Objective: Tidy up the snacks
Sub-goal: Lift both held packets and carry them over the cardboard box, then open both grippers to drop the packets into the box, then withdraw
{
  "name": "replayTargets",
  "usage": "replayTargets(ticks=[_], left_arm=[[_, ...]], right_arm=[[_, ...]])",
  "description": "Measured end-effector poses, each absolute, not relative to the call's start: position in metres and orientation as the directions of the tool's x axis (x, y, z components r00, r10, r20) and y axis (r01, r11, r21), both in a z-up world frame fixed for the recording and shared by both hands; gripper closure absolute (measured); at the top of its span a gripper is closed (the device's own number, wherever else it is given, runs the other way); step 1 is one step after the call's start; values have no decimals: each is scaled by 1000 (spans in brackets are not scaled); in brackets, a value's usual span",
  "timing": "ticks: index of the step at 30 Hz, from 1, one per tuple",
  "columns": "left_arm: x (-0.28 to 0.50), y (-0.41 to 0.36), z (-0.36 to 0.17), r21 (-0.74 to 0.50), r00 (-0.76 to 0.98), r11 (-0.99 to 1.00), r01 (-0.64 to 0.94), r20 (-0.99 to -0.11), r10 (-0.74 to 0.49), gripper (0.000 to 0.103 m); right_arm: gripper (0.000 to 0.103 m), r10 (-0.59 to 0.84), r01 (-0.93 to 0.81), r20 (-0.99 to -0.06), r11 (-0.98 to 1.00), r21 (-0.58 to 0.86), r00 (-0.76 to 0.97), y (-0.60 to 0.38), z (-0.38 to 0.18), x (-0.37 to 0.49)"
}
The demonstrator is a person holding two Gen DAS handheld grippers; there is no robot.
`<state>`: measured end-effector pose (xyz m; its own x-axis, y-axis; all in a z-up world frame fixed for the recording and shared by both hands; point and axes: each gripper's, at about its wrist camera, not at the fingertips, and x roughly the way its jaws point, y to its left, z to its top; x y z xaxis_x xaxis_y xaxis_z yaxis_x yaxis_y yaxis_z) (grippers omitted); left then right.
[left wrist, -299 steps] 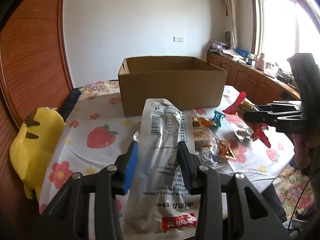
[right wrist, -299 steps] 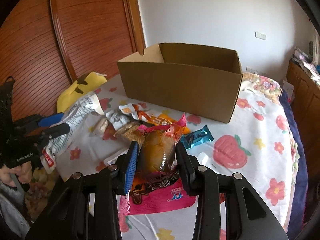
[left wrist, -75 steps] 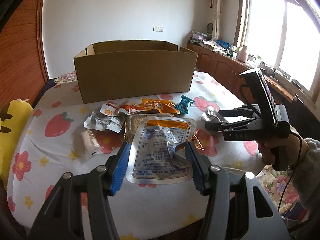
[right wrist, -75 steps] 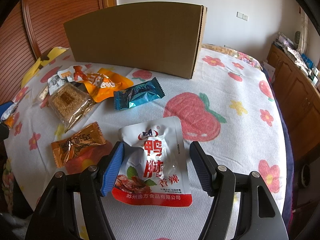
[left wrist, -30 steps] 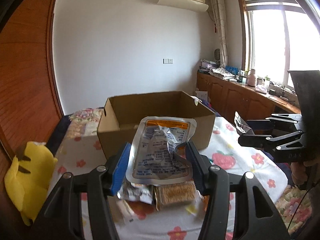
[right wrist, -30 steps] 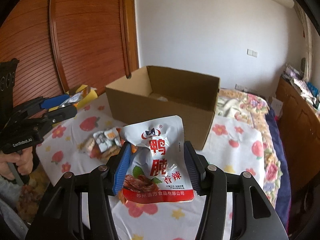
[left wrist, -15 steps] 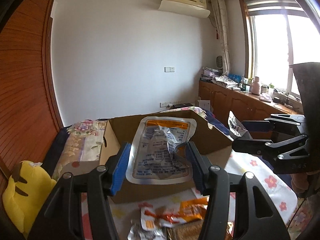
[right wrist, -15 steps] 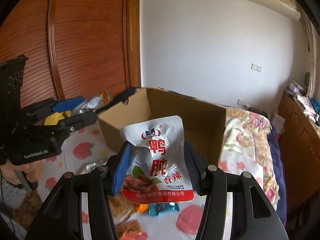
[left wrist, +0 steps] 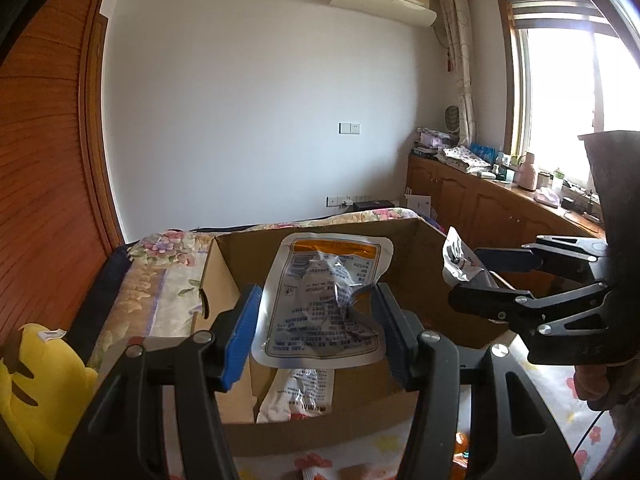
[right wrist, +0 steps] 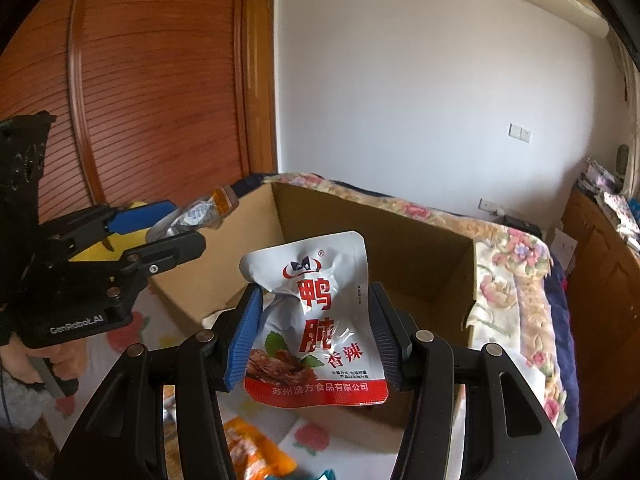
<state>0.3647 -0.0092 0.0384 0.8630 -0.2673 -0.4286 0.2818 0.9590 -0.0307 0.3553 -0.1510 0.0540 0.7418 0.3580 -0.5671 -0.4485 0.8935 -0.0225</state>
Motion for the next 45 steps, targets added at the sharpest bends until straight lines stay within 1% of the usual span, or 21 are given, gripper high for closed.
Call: replayTargets(ticks=[7,12,15,18,20,22,24,26,32,36,41,45], left_arm=[[377,-17,20,-36,850,955,295,-447,-279,47],[383,-23,15,-27,842,953,302,-461,-280,46],[385,-22,12,-32,838,954,298,-470,-278,43],[386,-21,11,-42,827,952,302,-485,-284,41],[385,-20,13,-40,833,953,300,-475,-283,37],[383,-20,15,-34,836,952,304,-469,-283,35],[381,-21,16,-27,840,954,299,-467,-276,34],[376,-21,18,-28,838,952,306,-466,-283,34],[353,-11,24,-32,845,955,296,-457,-277,34],[335,-7,28,-3,856,959,285,-450,-255,34],[310,2,28,0,853,960,282,-458,-250,34],[290,12,19,-13,846,962,273,-472,-246,34]], right_arm=[[49,345,-412,-589,911,23,731,-161,28,379],[48,339,-405,-603,914,29,722,-162,21,389],[47,331,-401,-611,916,25,719,-161,17,392],[44,325,-388,-626,921,39,709,-164,12,396],[43,319,-384,-643,922,41,697,-166,8,400],[38,314,-385,-642,922,32,699,-166,8,399],[34,304,-379,-643,925,23,703,-165,9,399],[34,312,-378,-643,925,38,699,-166,10,397],[34,341,-384,-625,921,71,702,-174,23,375],[34,342,-386,-624,920,68,703,-177,33,354],[34,346,-387,-620,919,73,704,-180,40,320],[34,356,-394,-631,915,86,689,-181,35,295]])
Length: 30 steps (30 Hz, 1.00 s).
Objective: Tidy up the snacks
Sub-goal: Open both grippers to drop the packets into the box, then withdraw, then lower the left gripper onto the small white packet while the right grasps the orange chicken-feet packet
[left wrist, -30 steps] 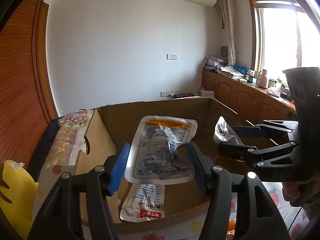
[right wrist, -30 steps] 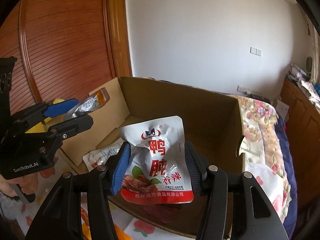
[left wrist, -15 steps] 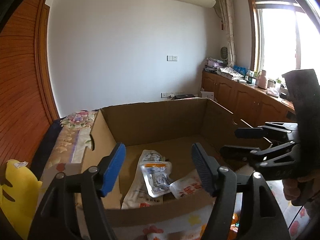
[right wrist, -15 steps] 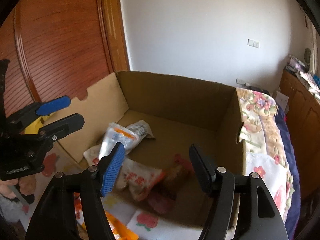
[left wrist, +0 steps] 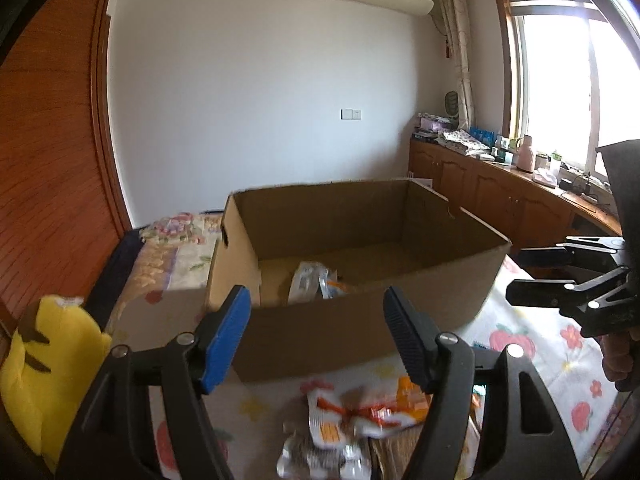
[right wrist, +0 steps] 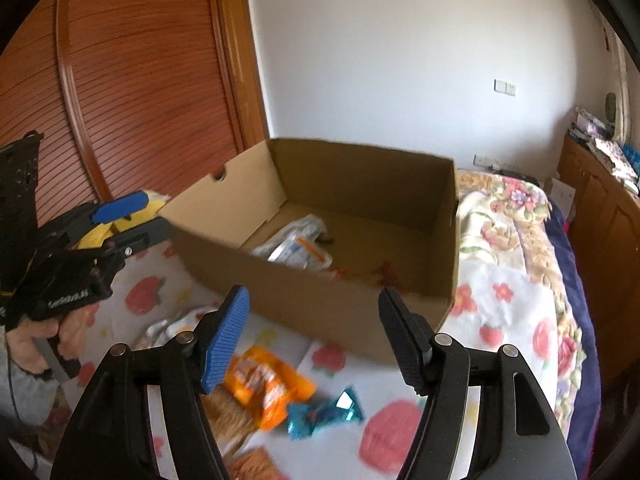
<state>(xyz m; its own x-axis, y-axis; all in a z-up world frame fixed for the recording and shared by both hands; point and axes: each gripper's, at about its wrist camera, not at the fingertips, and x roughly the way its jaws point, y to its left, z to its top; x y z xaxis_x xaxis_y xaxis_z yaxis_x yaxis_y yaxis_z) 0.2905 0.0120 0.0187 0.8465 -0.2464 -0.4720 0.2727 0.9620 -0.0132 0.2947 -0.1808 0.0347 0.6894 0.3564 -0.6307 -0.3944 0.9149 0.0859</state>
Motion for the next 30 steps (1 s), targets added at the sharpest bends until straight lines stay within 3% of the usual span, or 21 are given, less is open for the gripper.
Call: replayTargets(ticks=[12,30], left_arm=[[253,29,-13,-44,820,967,251,-521,-236,34],[227,42,-74,-51,725,979,198,-664,-181,34]], right_arm=[[35,343,-384,-694,918,103,633,-171,-8,245],[35,360,-523,-802,849,70,478,-117,-50,301]])
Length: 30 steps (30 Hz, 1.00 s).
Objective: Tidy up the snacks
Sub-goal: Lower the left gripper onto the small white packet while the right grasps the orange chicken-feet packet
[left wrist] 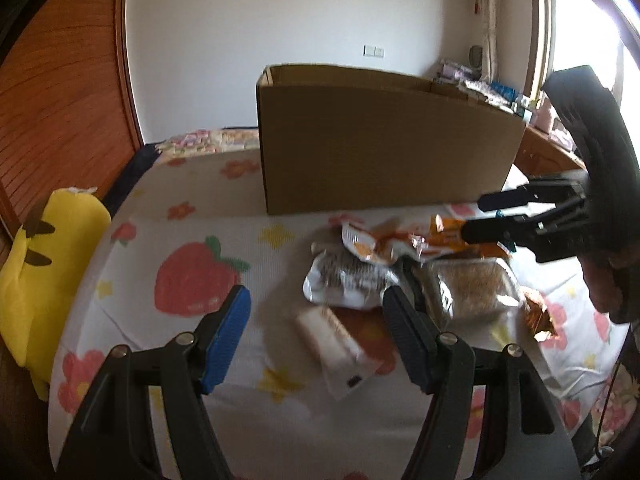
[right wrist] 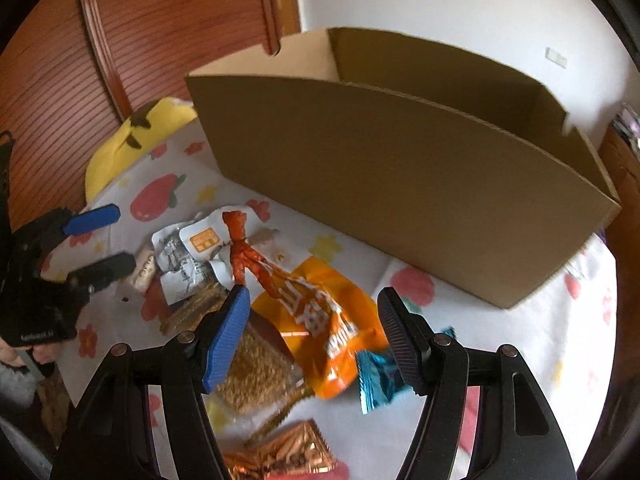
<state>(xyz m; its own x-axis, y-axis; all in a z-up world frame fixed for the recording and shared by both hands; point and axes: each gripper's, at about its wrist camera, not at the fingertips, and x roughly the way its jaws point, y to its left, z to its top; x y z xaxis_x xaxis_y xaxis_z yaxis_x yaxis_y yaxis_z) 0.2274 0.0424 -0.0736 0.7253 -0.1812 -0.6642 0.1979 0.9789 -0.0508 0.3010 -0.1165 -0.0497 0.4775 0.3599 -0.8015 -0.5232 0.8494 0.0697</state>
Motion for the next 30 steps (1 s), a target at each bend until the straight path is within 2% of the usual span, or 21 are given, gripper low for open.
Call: replayTargets(ticks=[7,12,18,23,26,30], left_arm=[[227,39,-82,-59,688,978,201,-702,-184,38],[229,42,-86,-89,664,975,204,-719,-205,40],[231,44,-90,-77,662,977,200,-724,-193,49],[231,41,-93,-59,659,978,202,-730,-180,67],[232,39,-95,-48,658,978,202,-733,-172,72],[233,39,-96,-44,657,978,203,-735,-169,73]], right_arm=[[33,381,-567,-827,818,94,413,-105,-60,317],[30,339,-573,-846,818,49,412,-96,-67,322],[26,348,-595,-853,802,56,389,-90,-71,328],[25,335,-629,-868,777,34,367,-83,-77,326],[24,315,-638,-871,770,1,378,-80,-82,326],[25,308,-629,-869,778,-4,387,-80,-84,327]])
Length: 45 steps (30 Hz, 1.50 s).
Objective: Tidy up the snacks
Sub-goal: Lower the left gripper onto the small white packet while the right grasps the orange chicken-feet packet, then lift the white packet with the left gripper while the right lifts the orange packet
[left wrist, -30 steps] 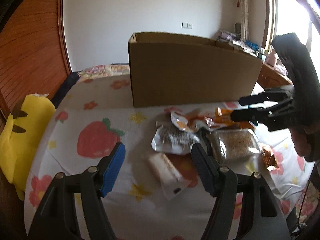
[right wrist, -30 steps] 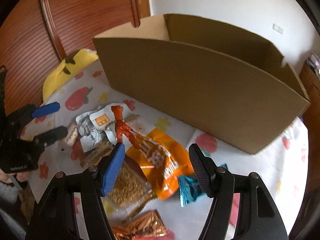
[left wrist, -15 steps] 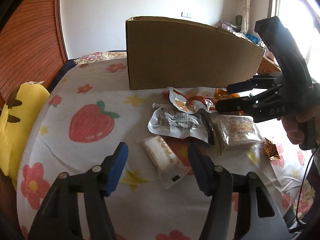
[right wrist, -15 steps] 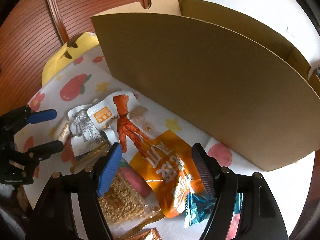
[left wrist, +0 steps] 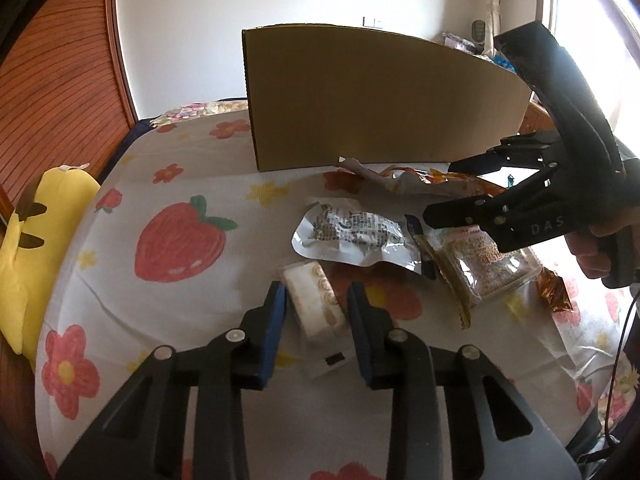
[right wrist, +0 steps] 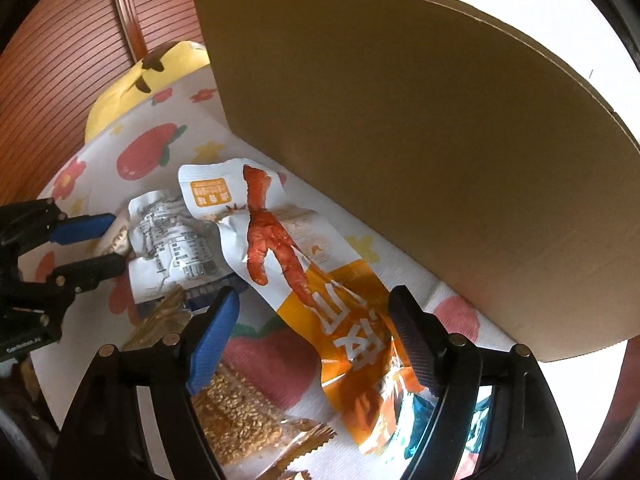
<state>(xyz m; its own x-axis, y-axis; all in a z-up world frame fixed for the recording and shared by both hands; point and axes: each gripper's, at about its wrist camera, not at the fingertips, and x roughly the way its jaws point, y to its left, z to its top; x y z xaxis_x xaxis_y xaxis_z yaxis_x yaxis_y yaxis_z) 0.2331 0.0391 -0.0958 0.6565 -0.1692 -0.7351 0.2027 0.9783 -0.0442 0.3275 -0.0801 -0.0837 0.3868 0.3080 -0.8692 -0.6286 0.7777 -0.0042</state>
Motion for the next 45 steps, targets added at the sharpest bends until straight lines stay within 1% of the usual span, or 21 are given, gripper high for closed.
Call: replayTargets(ticks=[2,5,7,9,12,18,19,20,25,28,38,45], left_arm=[[233,39,-96,-44,657,979,202,-735,-168,75],[234,40,-97,-47,655,979,198,-737,-167,77],[235,41,-97,-48,653,980,193,-739,-165,77],[236,41,-98,-50,652,981,189,-740,-164,77],[237,41,-99,-41,654,981,187,-740,-156,76],[238,41,-100,-36,658,983,179,-739,-147,78],[237,41,-100,-37,658,983,178,-738,-147,80],[237,41,-99,-38,660,984,173,-737,-145,81],[235,40,-100,-23,664,985,170,-736,-131,82],[233,38,-99,-10,667,985,171,-735,-123,82],[233,39,-98,-24,667,986,165,-733,-130,82],[231,37,-99,-12,671,986,166,-732,-122,82]], right_arm=[[29,299,-621,-868,784,-14,397,-81,-84,328],[40,289,-606,-865,795,-21,411,-84,-84,329],[53,282,-592,-862,805,-27,422,-88,-83,329],[62,279,-584,-860,811,-26,426,-93,-82,330],[65,273,-570,-860,821,-24,431,-98,-81,328],[69,249,-563,-844,823,-74,475,-99,-81,317],[73,247,-563,-842,823,-79,479,-98,-81,315],[73,251,-567,-842,820,-78,478,-97,-81,312],[74,219,-558,-830,820,-129,513,-97,-79,302],[74,238,-552,-818,826,-113,524,-101,-73,298],[74,304,-510,-762,859,-40,571,-130,-46,263],[74,289,-464,-740,885,-35,607,-148,-44,239]])
